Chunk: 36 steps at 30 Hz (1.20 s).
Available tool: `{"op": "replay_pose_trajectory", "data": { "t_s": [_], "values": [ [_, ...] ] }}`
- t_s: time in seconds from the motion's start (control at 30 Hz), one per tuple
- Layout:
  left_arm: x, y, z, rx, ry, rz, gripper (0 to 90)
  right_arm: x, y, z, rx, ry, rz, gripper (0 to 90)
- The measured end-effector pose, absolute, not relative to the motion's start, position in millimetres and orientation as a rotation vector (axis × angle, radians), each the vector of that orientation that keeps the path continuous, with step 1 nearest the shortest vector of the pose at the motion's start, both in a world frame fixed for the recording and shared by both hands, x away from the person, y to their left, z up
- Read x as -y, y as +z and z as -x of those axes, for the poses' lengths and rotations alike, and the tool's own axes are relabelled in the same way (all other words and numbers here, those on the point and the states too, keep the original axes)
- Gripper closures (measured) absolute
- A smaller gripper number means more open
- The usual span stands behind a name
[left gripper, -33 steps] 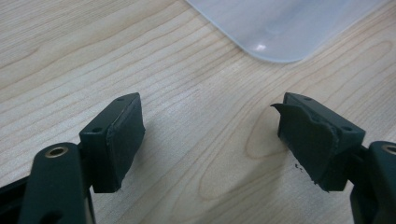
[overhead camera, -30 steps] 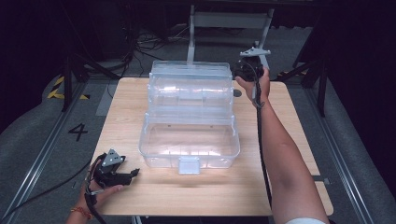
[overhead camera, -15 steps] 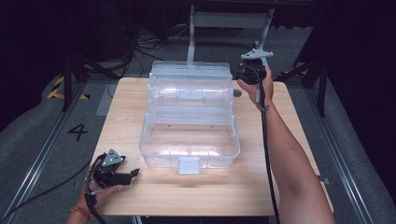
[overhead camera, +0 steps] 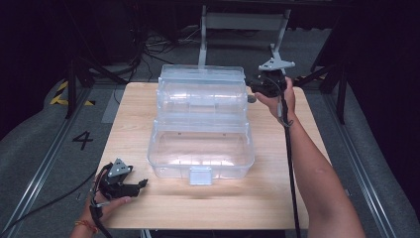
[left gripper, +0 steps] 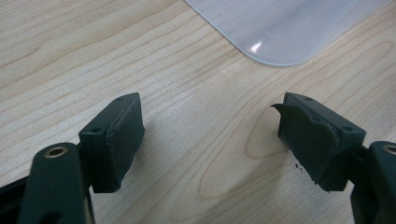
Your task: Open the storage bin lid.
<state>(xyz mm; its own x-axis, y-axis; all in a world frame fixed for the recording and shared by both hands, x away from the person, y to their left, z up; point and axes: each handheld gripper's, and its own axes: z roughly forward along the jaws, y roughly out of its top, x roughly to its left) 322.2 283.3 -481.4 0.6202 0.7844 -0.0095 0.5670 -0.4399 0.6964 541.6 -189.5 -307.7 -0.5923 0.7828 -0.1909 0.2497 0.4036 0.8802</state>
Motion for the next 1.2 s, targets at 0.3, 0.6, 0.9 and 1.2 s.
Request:
{"op": "replay_pose_trajectory", "data": {
  "t_s": [0.3,0.6,0.9,1.2],
  "values": [
    [-283.3,-481.4,-322.1,-1.057,0.416,-2.168,22.9,200.0,-313.6,-524.2,-2.089,1.161,-0.845,57.5],
    [-283.3,-481.4,-322.1,-1.058,0.416,-2.168,22.9,214.2,-320.4,-506.1,-2.11,1.159,-0.825,56.3],
    [-283.3,-481.4,-322.1,-1.058,0.416,-2.168,22.9,220.5,-329.7,-488.8,-2.15,1.135,-0.798,54.3],
    [-283.3,-481.4,-322.1,-1.058,0.416,-2.168,22.9,228.0,-342.6,-471.4,-2.186,1.11,-0.777,51.8]
  ]
}}
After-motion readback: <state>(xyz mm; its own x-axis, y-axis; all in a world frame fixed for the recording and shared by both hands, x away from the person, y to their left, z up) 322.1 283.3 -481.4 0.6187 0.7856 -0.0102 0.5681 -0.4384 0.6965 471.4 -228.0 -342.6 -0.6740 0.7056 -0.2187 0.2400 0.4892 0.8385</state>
